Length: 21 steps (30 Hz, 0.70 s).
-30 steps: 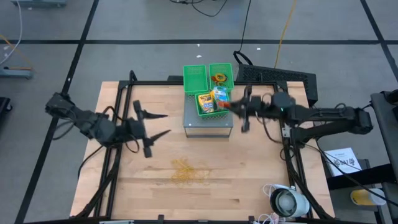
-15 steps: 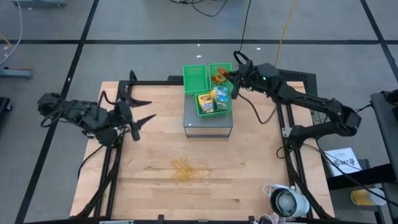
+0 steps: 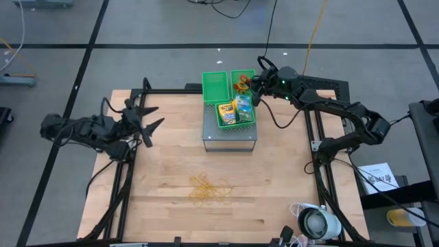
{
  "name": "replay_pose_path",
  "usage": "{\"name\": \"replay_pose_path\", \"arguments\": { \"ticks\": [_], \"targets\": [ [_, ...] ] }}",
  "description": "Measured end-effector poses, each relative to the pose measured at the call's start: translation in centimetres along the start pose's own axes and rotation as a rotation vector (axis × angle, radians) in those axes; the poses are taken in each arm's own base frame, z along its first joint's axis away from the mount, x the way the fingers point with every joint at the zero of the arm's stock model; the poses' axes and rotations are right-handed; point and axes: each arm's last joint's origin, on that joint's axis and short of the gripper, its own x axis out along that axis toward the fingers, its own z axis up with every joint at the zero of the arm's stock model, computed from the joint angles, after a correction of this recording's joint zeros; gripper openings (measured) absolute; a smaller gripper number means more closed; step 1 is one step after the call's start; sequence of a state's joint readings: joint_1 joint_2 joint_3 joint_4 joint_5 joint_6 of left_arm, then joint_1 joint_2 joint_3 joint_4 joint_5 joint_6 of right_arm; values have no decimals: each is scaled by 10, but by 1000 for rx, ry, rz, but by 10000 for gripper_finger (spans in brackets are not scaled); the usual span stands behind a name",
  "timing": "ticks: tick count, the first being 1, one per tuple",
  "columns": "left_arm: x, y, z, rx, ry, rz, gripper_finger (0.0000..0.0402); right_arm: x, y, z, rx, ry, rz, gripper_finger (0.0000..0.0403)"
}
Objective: Pick & Place Office Desk Supplies
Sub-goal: Put the orange spring keychain into the right green bin on the shelf, then put the yellow rubber band into the left green bin on the shelf
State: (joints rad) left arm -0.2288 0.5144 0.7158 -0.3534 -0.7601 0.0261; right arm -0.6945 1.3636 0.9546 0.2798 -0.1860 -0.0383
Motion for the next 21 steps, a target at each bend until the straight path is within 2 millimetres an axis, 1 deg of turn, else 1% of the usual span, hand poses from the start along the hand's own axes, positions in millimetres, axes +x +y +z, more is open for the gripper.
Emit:
{"name": "replay_pose_path", "arguments": {
  "ticks": [7, 13, 17, 21],
  "targets": [
    [-4, 8, -16, -29, -12, 36, 232, 0, 0, 0, 0, 0, 0, 77],
    [-2, 8, -16, -15, -8, 46, 232, -1, 0, 1, -2, -5, 0, 93],
    [-2, 8, -16, 8, -6, 46, 232, -11, 6, 12, -40, -51, 14, 97],
    [-2, 8, -16, 5, -6, 46, 232, -27, 21, 28, -99, -121, 54, 95]
  ]
}}
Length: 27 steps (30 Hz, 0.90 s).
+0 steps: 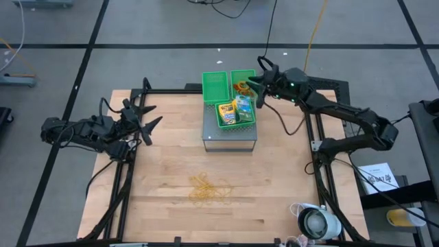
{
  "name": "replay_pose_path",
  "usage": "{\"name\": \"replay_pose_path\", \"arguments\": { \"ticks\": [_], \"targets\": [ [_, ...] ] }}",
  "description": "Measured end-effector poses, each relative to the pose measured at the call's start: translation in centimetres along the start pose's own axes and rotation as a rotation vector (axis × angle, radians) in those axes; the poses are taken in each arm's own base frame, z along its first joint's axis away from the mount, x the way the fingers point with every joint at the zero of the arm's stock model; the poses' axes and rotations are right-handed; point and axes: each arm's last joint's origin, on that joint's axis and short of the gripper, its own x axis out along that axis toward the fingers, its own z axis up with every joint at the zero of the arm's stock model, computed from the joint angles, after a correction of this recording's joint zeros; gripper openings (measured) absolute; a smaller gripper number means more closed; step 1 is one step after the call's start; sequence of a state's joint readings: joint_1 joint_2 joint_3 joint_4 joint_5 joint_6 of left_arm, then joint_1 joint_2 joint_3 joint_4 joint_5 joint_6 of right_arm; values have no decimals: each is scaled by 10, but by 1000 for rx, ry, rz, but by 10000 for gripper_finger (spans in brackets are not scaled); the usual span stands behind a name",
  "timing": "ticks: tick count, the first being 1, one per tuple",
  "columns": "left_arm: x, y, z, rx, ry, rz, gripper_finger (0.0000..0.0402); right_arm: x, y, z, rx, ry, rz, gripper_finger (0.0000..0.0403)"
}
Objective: Pick & Place Office Desk Supplies
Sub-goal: Put the yellow rubber band into the left green bin on the shelf
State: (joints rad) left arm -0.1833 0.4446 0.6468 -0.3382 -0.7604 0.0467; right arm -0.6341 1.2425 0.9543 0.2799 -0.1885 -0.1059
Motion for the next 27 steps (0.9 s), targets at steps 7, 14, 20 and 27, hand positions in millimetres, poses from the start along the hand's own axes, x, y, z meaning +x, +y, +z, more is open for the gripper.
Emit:
{"name": "replay_pose_path", "arguments": {
  "ticks": [7, 14, 20, 27],
  "targets": [
    [0, 0, 0, -102, 0, 0, 232, -33, 42, 31, -44, -121, 330, 87],
    [1, -4, -1, -191, 19, -116, 232, -59, 96, 30, -52, -162, 684, 85],
    [23, -47, -13, 12, 168, -438, 232, -72, 129, 10, -66, -195, 796, 84],
    [64, -105, -48, 132, 379, -476, 232, -81, 146, -10, -74, -309, 863, 84]
  ]
}}
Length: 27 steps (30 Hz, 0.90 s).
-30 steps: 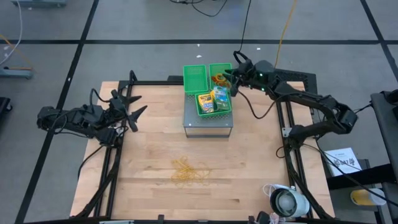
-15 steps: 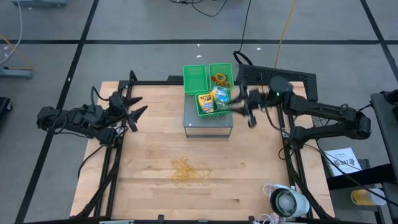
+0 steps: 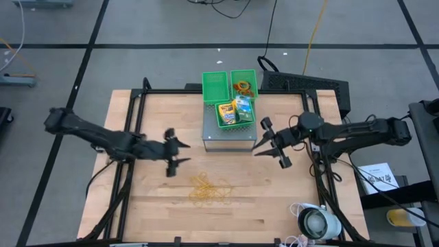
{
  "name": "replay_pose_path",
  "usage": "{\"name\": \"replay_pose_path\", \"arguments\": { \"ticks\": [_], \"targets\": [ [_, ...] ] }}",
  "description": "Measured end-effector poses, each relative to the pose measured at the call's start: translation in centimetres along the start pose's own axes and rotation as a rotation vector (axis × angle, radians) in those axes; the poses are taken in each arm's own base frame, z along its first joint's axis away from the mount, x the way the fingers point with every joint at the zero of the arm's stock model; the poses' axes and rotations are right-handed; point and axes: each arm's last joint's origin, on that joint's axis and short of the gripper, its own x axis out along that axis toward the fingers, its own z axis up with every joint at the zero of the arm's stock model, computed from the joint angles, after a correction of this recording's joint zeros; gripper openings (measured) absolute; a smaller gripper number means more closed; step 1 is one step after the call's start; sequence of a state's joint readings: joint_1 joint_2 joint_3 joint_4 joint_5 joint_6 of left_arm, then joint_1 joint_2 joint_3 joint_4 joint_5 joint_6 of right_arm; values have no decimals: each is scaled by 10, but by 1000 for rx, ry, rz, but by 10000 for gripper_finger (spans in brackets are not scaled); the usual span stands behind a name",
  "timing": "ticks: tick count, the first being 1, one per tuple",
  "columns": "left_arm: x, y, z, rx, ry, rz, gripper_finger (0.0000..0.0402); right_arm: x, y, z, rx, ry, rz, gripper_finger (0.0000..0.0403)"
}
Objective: Pick & Place Office Desk Supplies
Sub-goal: Put the yellow rubber band into the left green bin on the shelf
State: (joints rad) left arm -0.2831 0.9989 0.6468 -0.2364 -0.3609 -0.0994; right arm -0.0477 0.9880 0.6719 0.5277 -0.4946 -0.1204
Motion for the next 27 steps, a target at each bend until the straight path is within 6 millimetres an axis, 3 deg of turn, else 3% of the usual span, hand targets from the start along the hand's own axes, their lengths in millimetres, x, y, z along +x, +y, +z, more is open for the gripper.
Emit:
{"name": "replay_pose_path", "arguments": {
  "ticks": [8, 14, 19, 27],
  "targets": [
    [64, -31, -29, 51, 215, -160, 232, -2, 10, -13, 0, -16, 28, 83],
    [98, -52, -44, 55, 212, -267, 232, -2, 16, -22, 16, 6, 55, 83],
    [113, -60, -54, 49, 220, -302, 232, -2, 19, -24, 11, 6, 68, 82],
    [115, -60, -60, -9, 272, -287, 232, -3, 20, -22, 13, 0, 70, 79]
  ]
}}
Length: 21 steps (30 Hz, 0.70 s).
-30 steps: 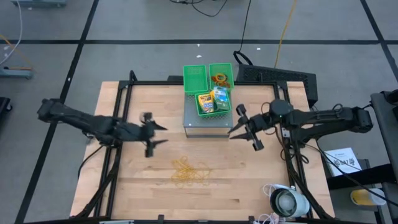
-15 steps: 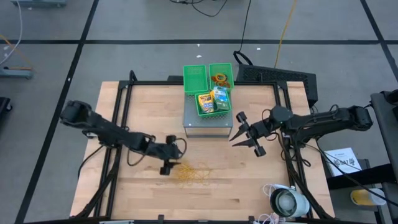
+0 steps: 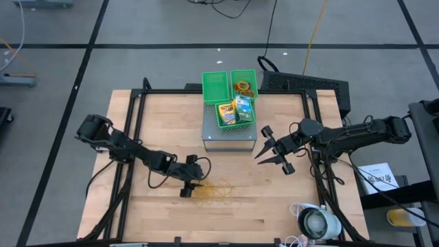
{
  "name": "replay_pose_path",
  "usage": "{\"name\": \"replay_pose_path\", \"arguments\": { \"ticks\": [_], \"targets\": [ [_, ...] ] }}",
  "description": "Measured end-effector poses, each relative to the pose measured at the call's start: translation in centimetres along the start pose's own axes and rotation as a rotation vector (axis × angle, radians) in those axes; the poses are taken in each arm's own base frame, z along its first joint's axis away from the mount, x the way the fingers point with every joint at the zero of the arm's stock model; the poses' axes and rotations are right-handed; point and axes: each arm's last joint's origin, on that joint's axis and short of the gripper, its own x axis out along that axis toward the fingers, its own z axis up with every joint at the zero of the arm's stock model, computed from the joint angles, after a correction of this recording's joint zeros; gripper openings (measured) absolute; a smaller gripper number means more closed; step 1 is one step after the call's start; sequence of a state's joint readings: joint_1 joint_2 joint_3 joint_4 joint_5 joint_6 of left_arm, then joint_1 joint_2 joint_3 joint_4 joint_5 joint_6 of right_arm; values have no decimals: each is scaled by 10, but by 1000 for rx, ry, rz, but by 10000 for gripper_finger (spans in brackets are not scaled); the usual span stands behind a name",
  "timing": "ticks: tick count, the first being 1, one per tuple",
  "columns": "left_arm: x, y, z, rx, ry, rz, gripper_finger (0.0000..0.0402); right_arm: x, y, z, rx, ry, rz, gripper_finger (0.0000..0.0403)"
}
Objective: Pick & Place Office Desk Supplies
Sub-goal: Put the yellow rubber band into the left green bin on the shelf
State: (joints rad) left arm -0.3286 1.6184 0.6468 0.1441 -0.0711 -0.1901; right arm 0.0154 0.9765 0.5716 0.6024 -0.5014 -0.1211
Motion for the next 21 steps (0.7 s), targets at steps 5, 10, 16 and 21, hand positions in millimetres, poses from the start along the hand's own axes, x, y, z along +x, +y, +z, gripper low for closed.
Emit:
{"name": "replay_pose_path", "arguments": {
  "ticks": [5, 10, 16, 21],
  "targets": [
    [0, 1, -5, -5, 47, 18, 232, 0, 0, 0, 3, 5, 0, 79],
    [-1, 3, -11, -46, 106, 45, 232, -3, 0, 1, 33, 17, -62, 79],
    [-1, 3, -9, -20, 87, 53, 232, -25, 4, 14, 42, 72, -251, 77],
    [0, 3, -8, 23, 80, 50, 232, -41, 10, 22, 33, 92, -290, 77]
  ]
}}
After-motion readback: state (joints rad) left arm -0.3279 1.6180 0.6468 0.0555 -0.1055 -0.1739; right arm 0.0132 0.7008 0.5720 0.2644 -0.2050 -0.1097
